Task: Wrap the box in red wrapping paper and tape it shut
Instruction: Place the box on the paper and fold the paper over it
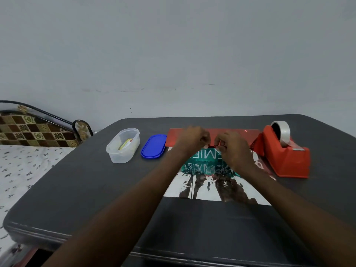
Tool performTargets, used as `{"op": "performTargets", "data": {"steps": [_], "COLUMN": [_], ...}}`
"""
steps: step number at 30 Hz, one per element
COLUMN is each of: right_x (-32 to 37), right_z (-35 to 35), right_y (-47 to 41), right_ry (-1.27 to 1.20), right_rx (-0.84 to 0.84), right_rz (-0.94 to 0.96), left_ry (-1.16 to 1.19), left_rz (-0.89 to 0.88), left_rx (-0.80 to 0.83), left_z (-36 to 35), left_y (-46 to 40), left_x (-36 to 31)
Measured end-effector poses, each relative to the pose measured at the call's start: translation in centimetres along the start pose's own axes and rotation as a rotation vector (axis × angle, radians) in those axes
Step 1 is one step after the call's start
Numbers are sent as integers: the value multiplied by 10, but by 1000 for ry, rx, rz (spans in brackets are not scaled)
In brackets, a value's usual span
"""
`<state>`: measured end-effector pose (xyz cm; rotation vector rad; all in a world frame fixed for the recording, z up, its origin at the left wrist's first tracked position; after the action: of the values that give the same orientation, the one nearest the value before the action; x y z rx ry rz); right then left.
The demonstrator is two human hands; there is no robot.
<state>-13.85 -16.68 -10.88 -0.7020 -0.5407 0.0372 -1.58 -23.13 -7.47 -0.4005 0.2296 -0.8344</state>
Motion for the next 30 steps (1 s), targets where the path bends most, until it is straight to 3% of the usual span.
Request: {"op": "performTargets", "data": {"steps": [16,20,30], "right_x": [7,9,-39], "right_z": [2,22,128], "right_y": [-3,0,0], "right_ry": [-3,18,335], "right_rx": [9,-61,-149], "right_rz": [-58,-84,-445], "left_ry": [-12,-11,24], "left_rz": [-4,-7,30], "left_rx": [-70,-73,-75], "left_z": [-14,-17,-19], "left_y": [0,1,0], "left_x": [2,2,1]}}
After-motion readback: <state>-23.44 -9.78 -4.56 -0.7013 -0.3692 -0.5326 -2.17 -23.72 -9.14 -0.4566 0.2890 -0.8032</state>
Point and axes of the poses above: each hand's wrist, its own y-axis away from the middle knuckle, its own z-axis out of the back of the hand, x = y × z, the point moved 6 cm from there along -y, towards the middle knuckle, and after that the axes turned 10 degrees about -y, right-handed, at the moved point
